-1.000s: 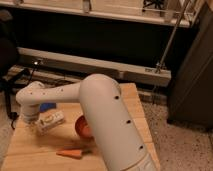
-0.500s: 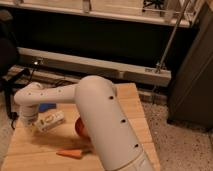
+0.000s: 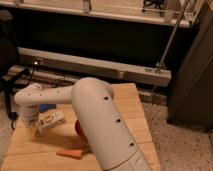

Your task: Stand the bottle upright

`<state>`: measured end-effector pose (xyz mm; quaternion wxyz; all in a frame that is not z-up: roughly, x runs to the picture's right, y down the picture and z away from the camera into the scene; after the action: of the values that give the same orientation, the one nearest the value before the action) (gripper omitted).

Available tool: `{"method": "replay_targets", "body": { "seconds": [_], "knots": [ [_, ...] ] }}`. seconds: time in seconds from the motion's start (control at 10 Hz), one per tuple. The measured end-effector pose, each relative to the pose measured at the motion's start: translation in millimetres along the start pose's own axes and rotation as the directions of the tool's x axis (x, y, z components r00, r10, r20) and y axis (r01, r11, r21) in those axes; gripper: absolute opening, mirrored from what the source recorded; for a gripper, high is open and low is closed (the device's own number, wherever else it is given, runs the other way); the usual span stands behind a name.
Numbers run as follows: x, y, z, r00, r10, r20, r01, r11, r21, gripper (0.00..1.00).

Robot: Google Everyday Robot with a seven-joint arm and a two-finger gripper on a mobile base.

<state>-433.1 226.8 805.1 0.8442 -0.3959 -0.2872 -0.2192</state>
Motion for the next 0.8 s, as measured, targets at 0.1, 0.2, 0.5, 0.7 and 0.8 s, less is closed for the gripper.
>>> {"method": "replay_targets", "body": {
  "seconds": [0.1,0.2,0.5,0.7,0.8],
  "knots": [
    [1.7,-0.9,1.0,1.000,0.002,-0.002,-0.002,1.000,-0.005,0.55],
    [2.6,-1.9,1.1,1.000,0.003,-0.003,-0.003,1.000,-0.007,0.55],
    [5.6,-5.6,-0.9,1.000,0.006,0.001,-0.006,1.000,-0.004,0.55],
    [4.3,-7.3,-2.0,1.000,0.006,0.005,-0.006,1.000,-0.005,0.46],
    [3.7,-8.5,-3.1,1.000,0.005,0.007,-0.005,1.000,-0.005,0.34]
  ]
}}
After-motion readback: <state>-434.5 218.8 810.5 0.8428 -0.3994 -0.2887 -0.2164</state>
